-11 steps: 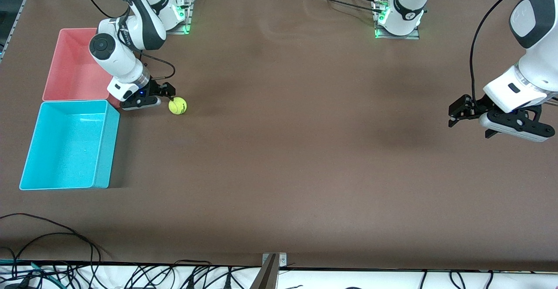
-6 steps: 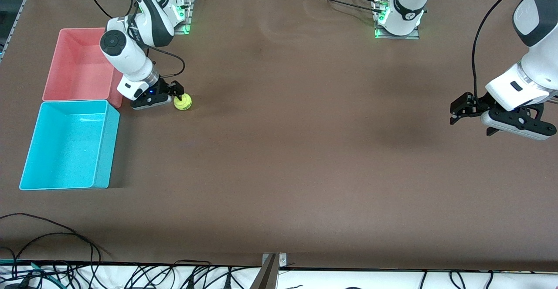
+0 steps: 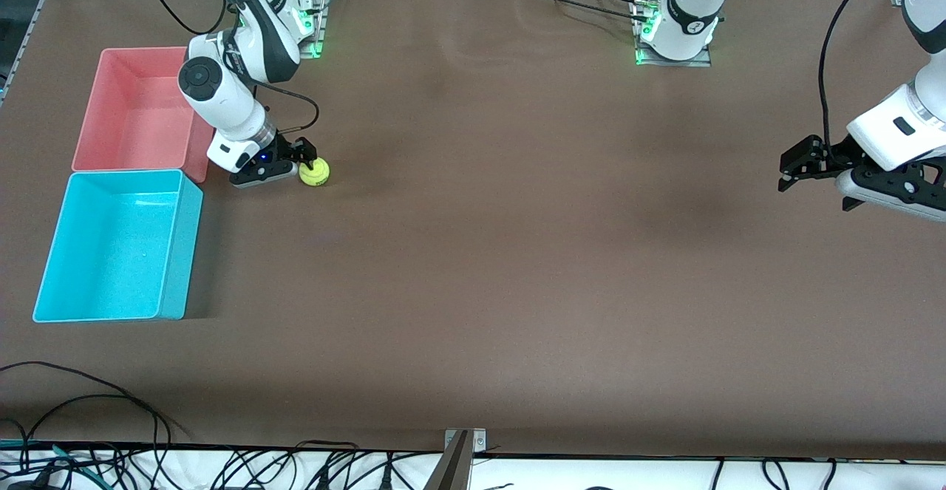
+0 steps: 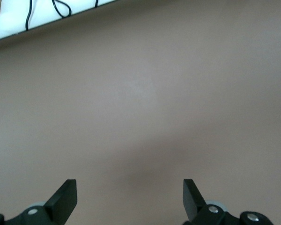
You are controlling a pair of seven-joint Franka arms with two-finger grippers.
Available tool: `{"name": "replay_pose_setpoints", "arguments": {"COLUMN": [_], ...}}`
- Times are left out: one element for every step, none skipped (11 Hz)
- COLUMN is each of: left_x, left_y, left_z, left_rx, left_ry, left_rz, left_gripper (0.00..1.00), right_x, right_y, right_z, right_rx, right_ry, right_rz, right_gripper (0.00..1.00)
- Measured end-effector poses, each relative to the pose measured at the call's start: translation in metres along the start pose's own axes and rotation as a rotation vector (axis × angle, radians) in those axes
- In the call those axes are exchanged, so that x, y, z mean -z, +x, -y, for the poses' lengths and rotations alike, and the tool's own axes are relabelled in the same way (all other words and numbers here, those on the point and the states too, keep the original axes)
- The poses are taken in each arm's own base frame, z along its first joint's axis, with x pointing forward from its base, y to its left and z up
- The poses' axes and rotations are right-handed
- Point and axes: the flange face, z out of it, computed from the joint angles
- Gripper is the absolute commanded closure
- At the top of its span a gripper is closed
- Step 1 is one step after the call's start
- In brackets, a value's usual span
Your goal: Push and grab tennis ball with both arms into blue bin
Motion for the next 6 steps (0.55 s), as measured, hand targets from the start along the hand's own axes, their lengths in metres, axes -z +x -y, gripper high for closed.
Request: {"name": "replay_pose_setpoints", "arguments": {"left_x": [0.001, 0.002, 0.004, 0.005, 0.006, 0.007], "left_y": [-0.001, -0.002, -0.001, 0.000, 0.001, 0.001], "left_z": [0.002, 0.002, -0.001, -0.004, -0.006, -0.008], "left_rx": [-0.002, 0.003, -0.001, -0.002, -0.003, -0.001], "left_ry": [0.030, 0.042, 0.046, 0.048, 0.049, 0.050], "left_rz": [0.018, 0.023, 0.023, 0.020, 0.018, 0.017], "left_gripper": [0.00, 0.00, 0.00, 0.00, 0.00, 0.00], "right_x": [-0.001, 0.000, -0.001, -0.001, -0.002, -0.004], "right_y": [0.002, 0.005, 0.006, 0.006, 0.006, 0.005], "right_z": [0.003, 0.007, 0.011, 0.012, 0.014, 0.017], "right_rx": [0.008, 0.017, 0.025, 0.028, 0.032, 0.038], "right_ry": [0.001, 0.003, 0.005, 0.006, 0.006, 0.008], "right_rz": [-0.001, -0.004, -0.004, -0.004, -0.002, 0.002], "right_gripper": [0.00, 0.00, 0.00, 0.00, 0.00, 0.00]}}
